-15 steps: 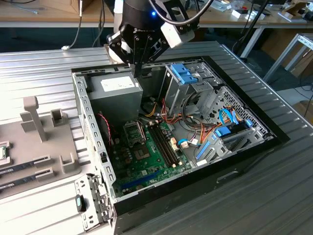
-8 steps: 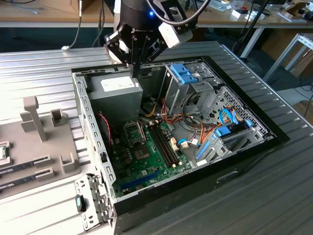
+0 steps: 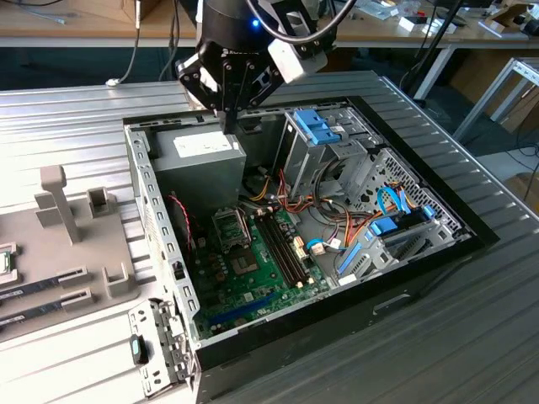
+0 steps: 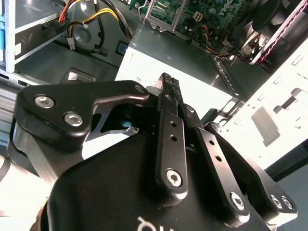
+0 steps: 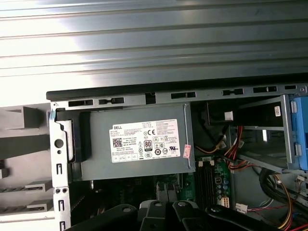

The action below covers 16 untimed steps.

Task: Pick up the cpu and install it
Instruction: 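Reach for the cpu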

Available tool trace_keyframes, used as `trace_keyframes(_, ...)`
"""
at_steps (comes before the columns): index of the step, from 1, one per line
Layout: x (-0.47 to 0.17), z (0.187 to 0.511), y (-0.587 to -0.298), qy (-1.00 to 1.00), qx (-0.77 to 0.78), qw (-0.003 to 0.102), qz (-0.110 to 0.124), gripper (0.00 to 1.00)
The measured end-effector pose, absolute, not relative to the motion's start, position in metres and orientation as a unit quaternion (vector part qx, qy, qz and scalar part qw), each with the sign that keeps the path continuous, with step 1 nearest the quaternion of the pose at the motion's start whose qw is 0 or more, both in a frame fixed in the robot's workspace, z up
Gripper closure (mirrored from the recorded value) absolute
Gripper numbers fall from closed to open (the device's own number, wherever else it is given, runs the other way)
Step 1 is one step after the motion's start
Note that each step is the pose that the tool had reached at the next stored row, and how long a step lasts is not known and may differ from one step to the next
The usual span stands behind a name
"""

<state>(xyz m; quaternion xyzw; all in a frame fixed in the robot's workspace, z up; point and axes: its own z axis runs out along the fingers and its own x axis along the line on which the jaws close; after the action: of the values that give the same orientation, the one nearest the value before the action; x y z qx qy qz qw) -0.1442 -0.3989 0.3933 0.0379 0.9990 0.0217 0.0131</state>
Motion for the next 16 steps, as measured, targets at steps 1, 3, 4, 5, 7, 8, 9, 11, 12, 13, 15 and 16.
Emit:
trace_keyframes(1,-0.145,0.393,-0.399,0.999,0.038,0.013,0.022,0.89)
trace_keyframes(3,-0.146,0.393,-0.399,0.999,0.038,0.013,0.022,0.89)
trace_keyframes(4,-0.147,0.393,-0.399,0.999,0.038,0.013,0.022,0.89)
trace_keyframes(5,-0.148,0.393,-0.399,0.999,0.038,0.013,0.022,0.89)
trace_keyframes(7,-0.15,0.393,-0.399,0.999,0.038,0.013,0.022,0.89)
trace_keyframes(8,-0.15,0.393,-0.399,0.999,0.038,0.013,0.022,0.89)
trace_keyframes(9,-0.151,0.393,-0.399,0.999,0.038,0.013,0.022,0.89)
trace_keyframes(11,-0.153,0.393,-0.399,0.999,0.038,0.013,0.022,0.89)
trace_keyframes(12,-0.153,0.393,-0.399,0.999,0.038,0.013,0.022,0.89)
trace_keyframes(13,-0.154,0.393,-0.399,0.999,0.038,0.013,0.022,0.89)
trace_keyframes(15,-0.156,0.393,-0.399,0.999,0.038,0.013,0.022,0.89)
trace_keyframes(16,-0.156,0.393,-0.399,0.999,0.038,0.013,0.022,0.89)
